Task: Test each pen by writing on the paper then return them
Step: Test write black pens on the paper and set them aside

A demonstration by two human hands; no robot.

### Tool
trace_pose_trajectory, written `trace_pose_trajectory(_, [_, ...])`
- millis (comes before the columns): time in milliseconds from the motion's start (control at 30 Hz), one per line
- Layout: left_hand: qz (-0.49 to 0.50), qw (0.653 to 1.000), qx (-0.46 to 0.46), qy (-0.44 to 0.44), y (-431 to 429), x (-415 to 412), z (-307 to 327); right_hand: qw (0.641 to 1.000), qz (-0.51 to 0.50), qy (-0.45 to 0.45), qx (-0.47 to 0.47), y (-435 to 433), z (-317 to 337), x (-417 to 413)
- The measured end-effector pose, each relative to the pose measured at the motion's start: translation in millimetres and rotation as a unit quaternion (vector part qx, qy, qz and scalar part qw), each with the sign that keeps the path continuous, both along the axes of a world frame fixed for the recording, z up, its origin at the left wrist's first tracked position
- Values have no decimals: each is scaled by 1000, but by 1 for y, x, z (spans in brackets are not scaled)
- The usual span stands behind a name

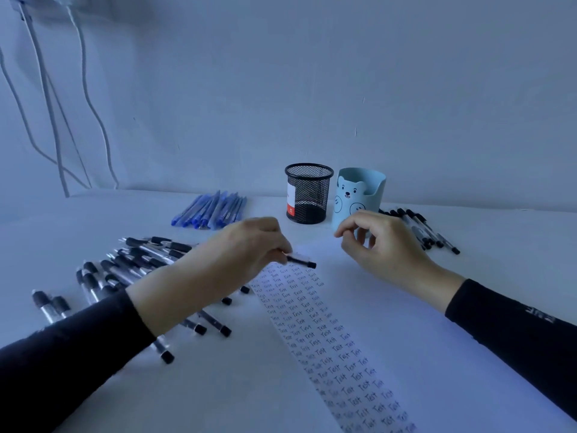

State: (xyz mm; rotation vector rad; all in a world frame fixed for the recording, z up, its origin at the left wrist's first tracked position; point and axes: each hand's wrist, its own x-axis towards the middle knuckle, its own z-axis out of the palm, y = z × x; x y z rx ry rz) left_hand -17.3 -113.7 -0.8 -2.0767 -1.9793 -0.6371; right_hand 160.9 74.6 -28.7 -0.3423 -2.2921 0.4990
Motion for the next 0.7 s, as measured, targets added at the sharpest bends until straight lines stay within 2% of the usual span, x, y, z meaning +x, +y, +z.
trace_pose_trajectory(67, [-16, 1000, -26, 5, 4, 4, -11, 999, 26, -35, -17, -2, 2, -2])
trace_pose_trajectory(133, [-10, 1000, -14, -23, 7, -4, -16, 993, 56, -95, -32, -6, 4, -3])
trace_pose_trajectory(267, [24, 998, 25, -54, 8, -24, -16, 980, 45, -174, 88, -12, 5, -4])
trace_pose_trajectory(333, [39, 997, 22, -70, 8, -30, -16, 977, 50, -180, 106, -14, 2, -6])
trace_pose_trajectory(400, [53, 995, 14, -88, 7, -33, -15, 983, 68, -156, 72, -11, 0, -7])
trace_pose_trajectory(467, [55, 994, 17, -91, 7, -34, -17, 991, 71, -110, -30, -8, 7, -5])
trace_pose_trajectory(533, [56, 994, 25, -94, 8, -31, -17, 975, 78, -42, -205, -7, 22, -1])
trace_pose_trajectory(600, [56, 993, 17, -100, 7, -29, -17, 926, 104, 52, -359, -7, 36, -1])
trace_pose_trajectory(700, [33, 996, -69, -44, 6, -25, -19, 843, 155, 140, -497, -10, 48, -1])
